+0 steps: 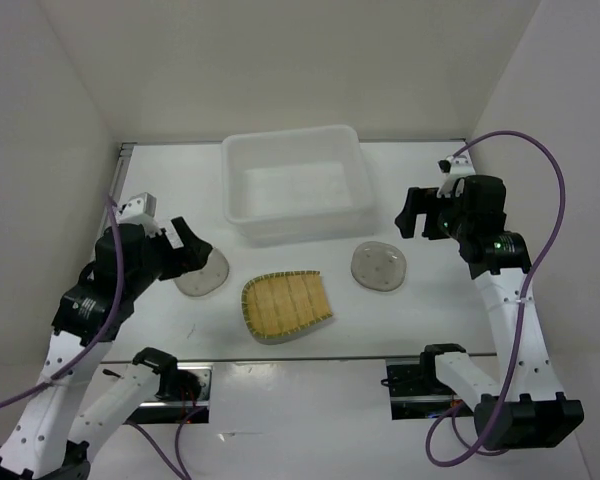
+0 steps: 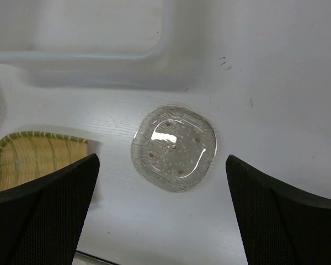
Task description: Place the mixed dishes into the plastic bin
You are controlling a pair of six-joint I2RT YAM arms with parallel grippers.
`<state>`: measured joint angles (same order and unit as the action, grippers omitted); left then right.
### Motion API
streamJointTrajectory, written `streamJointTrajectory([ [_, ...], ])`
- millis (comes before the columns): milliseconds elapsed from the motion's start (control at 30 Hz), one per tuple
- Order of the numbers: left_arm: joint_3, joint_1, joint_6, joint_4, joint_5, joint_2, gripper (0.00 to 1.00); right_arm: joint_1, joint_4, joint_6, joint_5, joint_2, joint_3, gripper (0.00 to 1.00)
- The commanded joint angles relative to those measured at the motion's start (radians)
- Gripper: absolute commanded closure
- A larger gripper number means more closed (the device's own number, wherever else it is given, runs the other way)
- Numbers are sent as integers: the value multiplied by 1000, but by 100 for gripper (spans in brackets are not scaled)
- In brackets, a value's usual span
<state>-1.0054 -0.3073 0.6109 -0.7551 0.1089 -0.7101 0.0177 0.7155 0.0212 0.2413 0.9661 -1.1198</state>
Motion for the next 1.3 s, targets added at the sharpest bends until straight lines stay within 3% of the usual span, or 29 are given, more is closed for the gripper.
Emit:
streamJointTrajectory([
  [0,16,-4,70,-77,-142,-50,0,-31,4,-3,27,6,-9,0],
  [100,60,-13,53,-142,-383,-188,3,-41,13,-24,97,-33,-9,0],
  [167,163,-29,116,-86,-480,-148,4,-67,-2,-38,154,-108,37,0],
  [300,286,-41,211,-32,-440,10,0,-67,-39,-1,132,-208,80,0],
  [500,398,-52,224,100,-529,-21,0,-67,-30,-1,102,-179,80,0],
  [600,426,-52,251,100,-511,-80,0,-67,-30,-10,111,-170,80,0],
  [733,422,-93,352,53,-369,-126,0,-67,-30,-10,112,-161,80,0],
  [867,410,-136,431,117,-269,-187,0,-67,-30,-20,130,-161,80,0],
  [1100,306,-226,457,257,-207,-524,0,-67,-30,-20,130,-171,71,0],
  [1267,261,-266,487,270,-166,-601,0,-67,-21,-20,130,-182,71,0],
])
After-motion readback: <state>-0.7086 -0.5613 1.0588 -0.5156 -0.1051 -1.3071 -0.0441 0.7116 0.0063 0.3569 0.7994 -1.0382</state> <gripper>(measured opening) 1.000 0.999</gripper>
